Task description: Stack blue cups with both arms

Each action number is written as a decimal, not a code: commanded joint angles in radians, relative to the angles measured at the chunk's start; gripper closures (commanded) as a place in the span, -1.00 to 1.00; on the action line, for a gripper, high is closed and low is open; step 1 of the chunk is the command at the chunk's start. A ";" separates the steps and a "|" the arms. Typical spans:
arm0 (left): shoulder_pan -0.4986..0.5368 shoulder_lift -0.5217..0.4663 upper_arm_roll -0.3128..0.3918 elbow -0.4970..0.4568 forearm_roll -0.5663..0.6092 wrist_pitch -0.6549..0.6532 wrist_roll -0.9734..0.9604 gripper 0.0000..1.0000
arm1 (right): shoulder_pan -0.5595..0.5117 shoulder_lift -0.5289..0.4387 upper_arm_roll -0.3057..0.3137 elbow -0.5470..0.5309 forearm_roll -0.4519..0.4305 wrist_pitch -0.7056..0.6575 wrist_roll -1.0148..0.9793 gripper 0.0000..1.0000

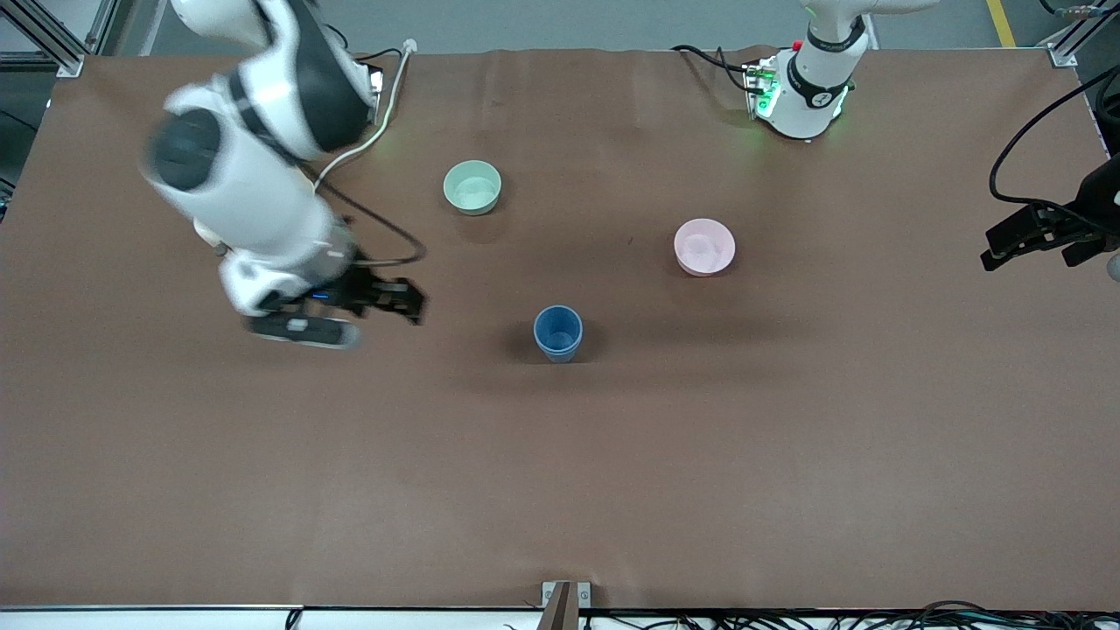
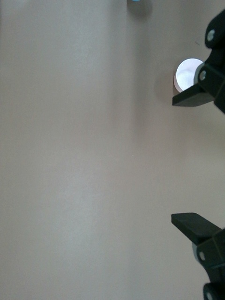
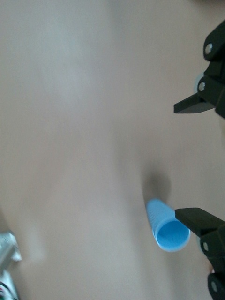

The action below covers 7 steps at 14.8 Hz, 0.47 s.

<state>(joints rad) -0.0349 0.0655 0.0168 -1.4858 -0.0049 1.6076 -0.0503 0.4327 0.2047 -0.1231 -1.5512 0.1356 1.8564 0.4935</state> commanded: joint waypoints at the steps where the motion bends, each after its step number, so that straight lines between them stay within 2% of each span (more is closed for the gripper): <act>1: -0.005 -0.015 -0.006 -0.001 -0.007 -0.012 0.009 -1.00 | -0.098 -0.080 0.022 -0.066 -0.098 -0.040 -0.064 -0.79; 2: 0.000 -0.018 -0.021 -0.001 -0.009 -0.014 0.009 -1.00 | -0.135 -0.093 0.022 -0.067 -0.125 -0.061 -0.096 -0.79; 7: 0.007 -0.018 -0.018 0.001 -0.013 -0.020 0.012 -1.00 | -0.314 -0.146 0.022 -0.055 -0.126 -0.150 -0.343 -0.79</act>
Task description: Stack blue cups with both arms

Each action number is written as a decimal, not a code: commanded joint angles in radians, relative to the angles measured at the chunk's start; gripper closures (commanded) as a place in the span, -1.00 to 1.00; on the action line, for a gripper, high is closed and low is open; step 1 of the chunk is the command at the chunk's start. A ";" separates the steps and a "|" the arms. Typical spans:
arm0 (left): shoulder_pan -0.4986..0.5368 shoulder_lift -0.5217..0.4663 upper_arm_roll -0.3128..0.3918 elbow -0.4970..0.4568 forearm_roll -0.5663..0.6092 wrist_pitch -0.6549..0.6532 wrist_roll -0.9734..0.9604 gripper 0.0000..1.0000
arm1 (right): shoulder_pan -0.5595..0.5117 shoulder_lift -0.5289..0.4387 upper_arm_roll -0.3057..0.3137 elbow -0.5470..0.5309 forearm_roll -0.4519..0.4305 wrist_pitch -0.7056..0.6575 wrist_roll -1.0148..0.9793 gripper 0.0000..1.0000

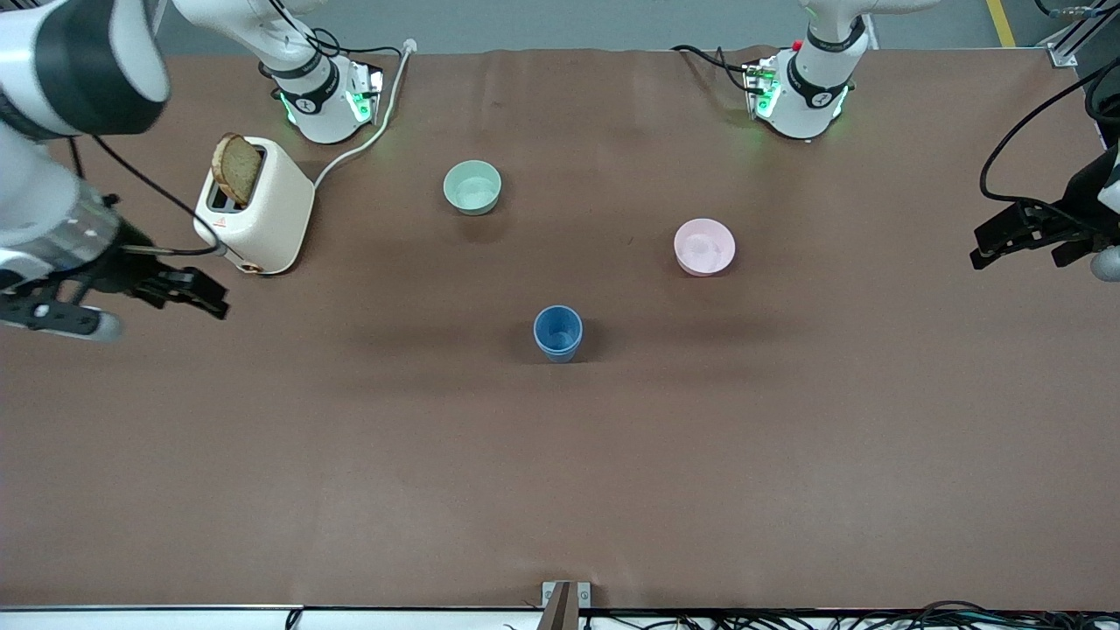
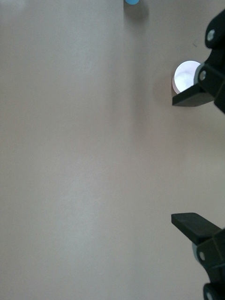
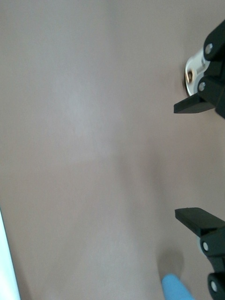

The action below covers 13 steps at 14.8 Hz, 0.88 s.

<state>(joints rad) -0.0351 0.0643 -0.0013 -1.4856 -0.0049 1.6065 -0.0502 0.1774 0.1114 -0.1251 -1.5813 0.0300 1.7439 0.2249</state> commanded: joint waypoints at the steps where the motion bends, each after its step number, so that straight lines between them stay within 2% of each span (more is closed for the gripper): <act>1: 0.007 -0.015 0.000 0.004 -0.004 -0.019 0.018 -1.00 | -0.078 -0.067 0.024 -0.016 -0.021 -0.070 -0.113 -0.79; 6: -0.002 -0.008 -0.003 0.025 -0.001 -0.019 0.015 -1.00 | -0.174 -0.096 0.024 0.056 -0.021 -0.220 -0.308 -0.79; 9: -0.002 -0.009 -0.003 0.025 -0.001 -0.019 0.016 -1.00 | -0.196 -0.096 0.022 0.076 -0.021 -0.267 -0.357 -0.79; 13: -0.002 -0.011 -0.011 0.025 -0.003 -0.019 0.016 -1.00 | -0.200 -0.091 0.022 0.156 -0.024 -0.297 -0.368 -0.79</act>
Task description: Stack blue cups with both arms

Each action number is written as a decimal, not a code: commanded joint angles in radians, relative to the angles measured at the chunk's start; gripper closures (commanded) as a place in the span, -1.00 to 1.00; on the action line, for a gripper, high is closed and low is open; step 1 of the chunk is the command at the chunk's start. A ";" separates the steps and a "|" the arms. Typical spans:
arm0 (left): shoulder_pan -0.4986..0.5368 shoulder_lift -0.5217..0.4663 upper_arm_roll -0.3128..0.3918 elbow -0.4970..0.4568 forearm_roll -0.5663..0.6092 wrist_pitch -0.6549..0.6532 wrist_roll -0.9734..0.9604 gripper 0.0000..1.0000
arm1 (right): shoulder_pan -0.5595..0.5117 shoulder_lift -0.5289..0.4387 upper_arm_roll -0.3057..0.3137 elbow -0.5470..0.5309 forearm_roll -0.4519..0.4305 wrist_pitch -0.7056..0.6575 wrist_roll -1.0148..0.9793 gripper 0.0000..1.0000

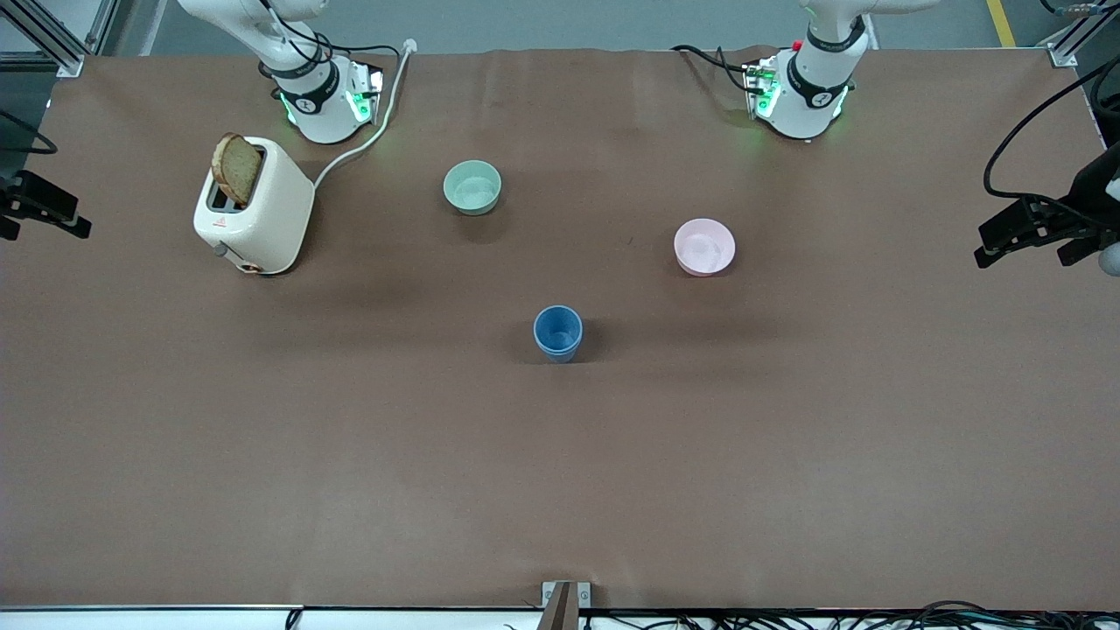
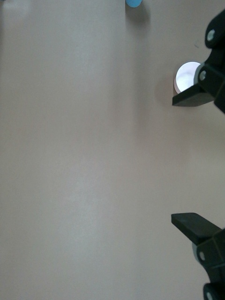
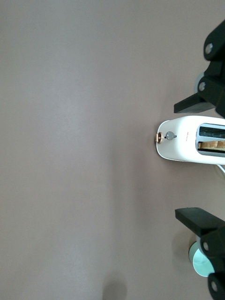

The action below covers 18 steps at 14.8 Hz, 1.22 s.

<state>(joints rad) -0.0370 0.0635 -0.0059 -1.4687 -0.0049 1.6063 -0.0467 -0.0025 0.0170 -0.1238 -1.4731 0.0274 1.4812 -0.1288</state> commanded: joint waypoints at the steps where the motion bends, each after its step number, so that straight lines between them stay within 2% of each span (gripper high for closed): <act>1: 0.000 -0.010 -0.006 0.008 -0.003 -0.020 0.011 -1.00 | -0.021 0.004 0.021 0.054 -0.021 -0.038 -0.014 -0.79; 8: 0.003 -0.010 -0.006 0.008 -0.003 -0.028 0.010 -1.00 | -0.016 -0.005 0.023 0.048 -0.020 -0.102 -0.017 -0.79; 18: 0.005 -0.010 -0.006 0.008 -0.006 -0.026 0.010 -1.00 | -0.017 -0.012 0.023 0.043 -0.020 -0.088 -0.020 -0.79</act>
